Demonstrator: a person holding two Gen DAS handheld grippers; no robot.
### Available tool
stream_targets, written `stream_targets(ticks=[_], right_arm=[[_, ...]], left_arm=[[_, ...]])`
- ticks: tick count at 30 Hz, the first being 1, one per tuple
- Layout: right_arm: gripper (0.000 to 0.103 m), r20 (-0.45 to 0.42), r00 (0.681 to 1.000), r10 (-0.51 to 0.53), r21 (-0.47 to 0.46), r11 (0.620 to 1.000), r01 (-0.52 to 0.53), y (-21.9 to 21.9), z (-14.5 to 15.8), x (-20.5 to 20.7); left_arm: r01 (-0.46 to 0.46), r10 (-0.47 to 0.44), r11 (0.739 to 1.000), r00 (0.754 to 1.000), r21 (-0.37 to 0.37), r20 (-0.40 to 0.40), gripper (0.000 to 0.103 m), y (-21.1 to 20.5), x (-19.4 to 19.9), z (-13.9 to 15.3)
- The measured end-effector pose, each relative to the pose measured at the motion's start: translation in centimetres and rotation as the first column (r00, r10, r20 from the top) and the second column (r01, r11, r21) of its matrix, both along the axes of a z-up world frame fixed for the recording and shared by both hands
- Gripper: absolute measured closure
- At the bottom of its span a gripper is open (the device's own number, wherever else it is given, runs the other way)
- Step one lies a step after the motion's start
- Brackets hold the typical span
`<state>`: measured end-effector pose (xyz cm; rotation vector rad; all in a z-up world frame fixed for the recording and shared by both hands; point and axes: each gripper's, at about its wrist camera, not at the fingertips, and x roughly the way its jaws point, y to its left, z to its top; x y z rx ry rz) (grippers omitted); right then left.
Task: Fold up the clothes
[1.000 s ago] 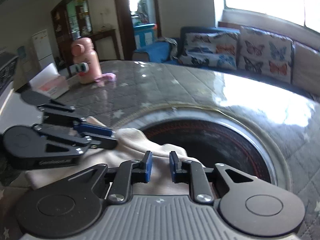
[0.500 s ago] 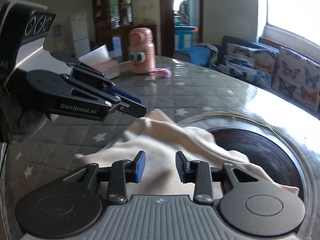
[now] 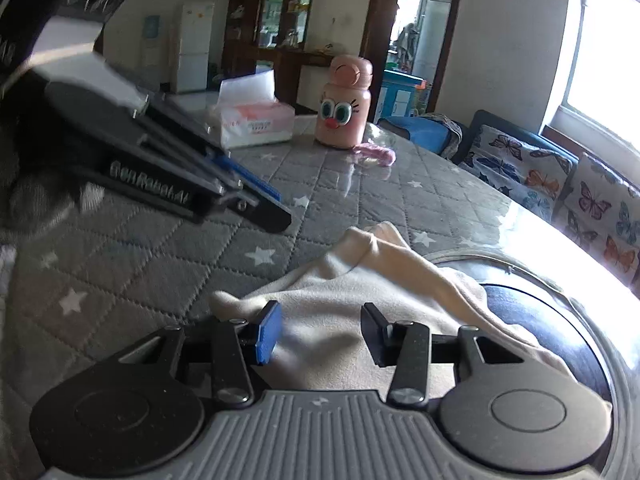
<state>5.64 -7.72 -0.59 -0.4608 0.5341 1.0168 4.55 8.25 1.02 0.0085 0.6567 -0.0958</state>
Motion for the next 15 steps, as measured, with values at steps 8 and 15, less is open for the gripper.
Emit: stream_targets(ticks=[8, 15], right_arm=[[0.057, -0.082, 0.989, -0.122, 0.039, 0.991, 0.126, -4.8, 1.1, 0.9], [0.057, -0.177, 0.94, -0.291, 0.039, 0.953, 0.302, -10.8, 0.7, 2.6]], left_arm=[[0.083, -0.083, 0.996, 0.997, -0.032, -0.01, 0.087, -2.9, 1.2, -1.0], [0.089, -0.09, 0.996, 0.994, -0.028, -0.064, 0.087, -3.6, 2.3, -3.3]])
